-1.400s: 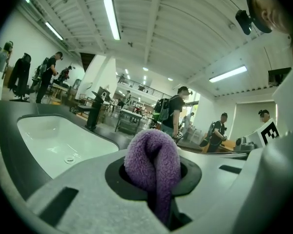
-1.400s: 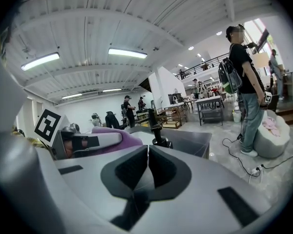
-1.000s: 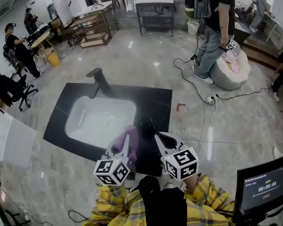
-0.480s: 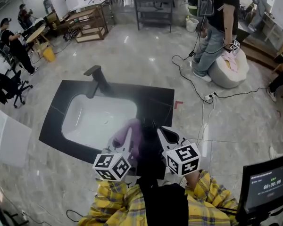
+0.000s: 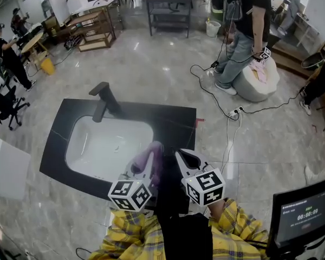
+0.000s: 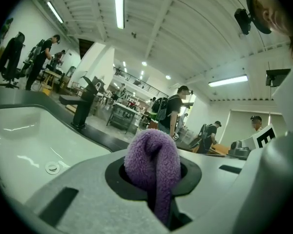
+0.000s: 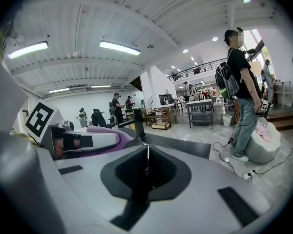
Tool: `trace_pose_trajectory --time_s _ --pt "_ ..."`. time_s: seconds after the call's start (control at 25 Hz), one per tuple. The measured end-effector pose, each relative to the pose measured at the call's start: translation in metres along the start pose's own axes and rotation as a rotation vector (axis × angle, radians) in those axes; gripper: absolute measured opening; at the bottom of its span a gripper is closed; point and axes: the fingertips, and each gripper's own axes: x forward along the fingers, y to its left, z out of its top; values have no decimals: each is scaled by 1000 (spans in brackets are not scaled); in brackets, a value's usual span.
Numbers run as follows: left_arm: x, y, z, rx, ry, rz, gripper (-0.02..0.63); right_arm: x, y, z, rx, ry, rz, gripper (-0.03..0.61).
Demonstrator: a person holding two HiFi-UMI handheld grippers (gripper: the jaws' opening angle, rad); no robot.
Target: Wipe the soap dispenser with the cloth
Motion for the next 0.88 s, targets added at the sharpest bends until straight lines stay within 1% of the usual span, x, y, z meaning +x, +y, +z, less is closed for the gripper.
trace_pose_trajectory --time_s 0.16,0.4,0.72,0.88 --pt "4 -5 -6 2 28 -13 43 -2 0 3 2 -1 -9 6" --pt "9 3 -11 -11 37 -18 43 7 -2 0 6 10 -15 6" --pt "7 9 -18 -7 54 4 43 5 0 -3 12 20 -17 6" --pt "8 16 -22 -1 53 33 43 3 -1 -5 12 24 -18 6"
